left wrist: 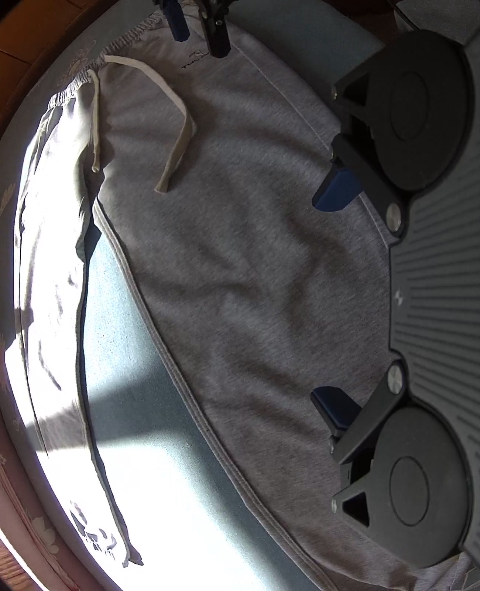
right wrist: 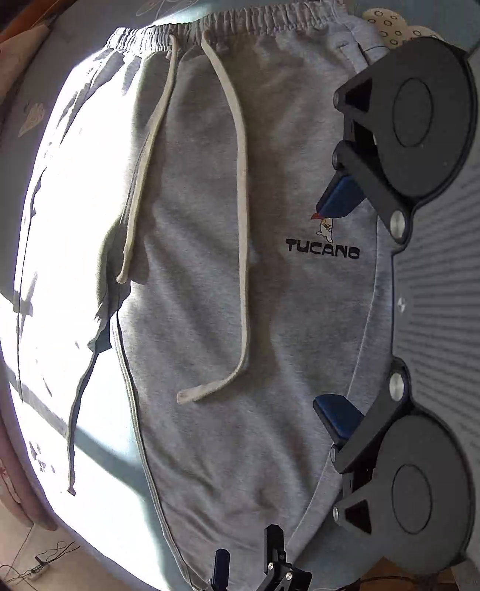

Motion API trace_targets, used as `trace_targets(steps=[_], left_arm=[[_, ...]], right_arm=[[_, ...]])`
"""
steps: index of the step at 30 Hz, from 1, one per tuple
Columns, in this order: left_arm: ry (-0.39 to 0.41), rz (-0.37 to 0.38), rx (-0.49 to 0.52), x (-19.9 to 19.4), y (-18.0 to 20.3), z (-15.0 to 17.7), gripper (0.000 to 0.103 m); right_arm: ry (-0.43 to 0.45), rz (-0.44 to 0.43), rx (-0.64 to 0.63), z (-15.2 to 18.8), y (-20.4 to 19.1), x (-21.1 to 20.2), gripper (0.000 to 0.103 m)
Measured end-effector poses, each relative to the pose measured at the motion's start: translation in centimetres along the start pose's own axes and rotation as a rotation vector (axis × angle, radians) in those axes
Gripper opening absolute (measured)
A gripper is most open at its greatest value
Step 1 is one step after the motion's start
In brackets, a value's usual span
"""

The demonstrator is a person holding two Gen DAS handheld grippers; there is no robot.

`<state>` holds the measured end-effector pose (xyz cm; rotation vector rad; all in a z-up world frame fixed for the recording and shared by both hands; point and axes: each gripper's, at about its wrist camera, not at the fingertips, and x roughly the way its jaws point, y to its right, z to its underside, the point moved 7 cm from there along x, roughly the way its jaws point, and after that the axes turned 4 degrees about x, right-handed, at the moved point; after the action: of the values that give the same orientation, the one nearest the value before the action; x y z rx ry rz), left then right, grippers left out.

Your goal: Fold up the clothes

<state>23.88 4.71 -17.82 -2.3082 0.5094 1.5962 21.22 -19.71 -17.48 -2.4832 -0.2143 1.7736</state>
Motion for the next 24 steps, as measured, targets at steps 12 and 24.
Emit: trace_targets(steps=[12,24], left_arm=[[-0.116,-0.022,-0.187,2.9,-1.8,1.9,0.102],[-0.119,-0.034,-0.24,3.0,-2.4,2.1,0.103]], right_arm=[[-0.005,0.059,0.002,2.9,5.7,1.8,0.103],[-0.068,0.072,0.053,0.6,8.0,-0.6,0.103]])
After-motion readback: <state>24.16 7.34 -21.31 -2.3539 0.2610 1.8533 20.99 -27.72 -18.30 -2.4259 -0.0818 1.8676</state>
